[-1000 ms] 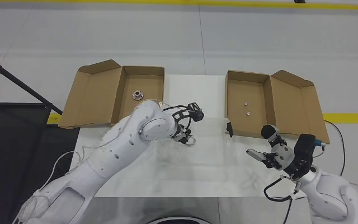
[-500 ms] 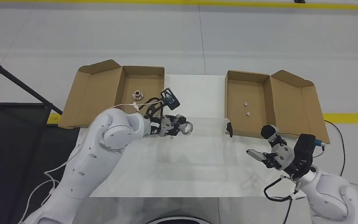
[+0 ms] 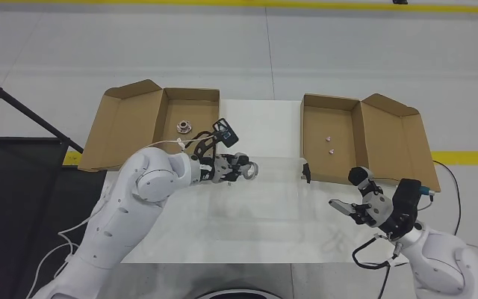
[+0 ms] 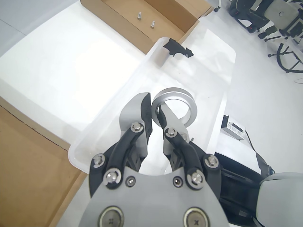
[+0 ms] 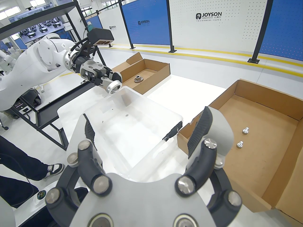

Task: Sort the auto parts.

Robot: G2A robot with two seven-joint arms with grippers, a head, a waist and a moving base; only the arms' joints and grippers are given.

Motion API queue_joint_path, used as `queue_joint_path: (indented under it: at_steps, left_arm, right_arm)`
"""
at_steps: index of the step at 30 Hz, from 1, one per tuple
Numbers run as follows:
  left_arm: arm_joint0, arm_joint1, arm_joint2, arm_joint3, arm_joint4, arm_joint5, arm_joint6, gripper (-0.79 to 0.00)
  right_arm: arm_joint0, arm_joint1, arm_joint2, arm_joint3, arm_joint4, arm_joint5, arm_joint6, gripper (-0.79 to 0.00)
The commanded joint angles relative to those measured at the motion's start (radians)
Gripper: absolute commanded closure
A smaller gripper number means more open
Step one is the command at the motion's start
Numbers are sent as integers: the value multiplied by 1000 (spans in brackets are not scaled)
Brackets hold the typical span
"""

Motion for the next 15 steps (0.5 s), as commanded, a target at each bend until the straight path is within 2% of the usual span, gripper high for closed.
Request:
queue_joint_path:
  at_steps: [1, 9, 15]
  left_arm:
    - [-7, -3, 0, 8, -45, 15, 38, 0]
    - [16, -11, -54, 18, -227, 57, 243, 0]
    - [34, -11, -82, 22, -336, 14, 294, 0]
  right_arm:
    - [0, 0, 0, 0, 0, 0, 0, -785]
    - [0, 0, 0, 0, 0, 0, 0, -785]
    - [0, 0, 0, 0, 0, 0, 0, -785]
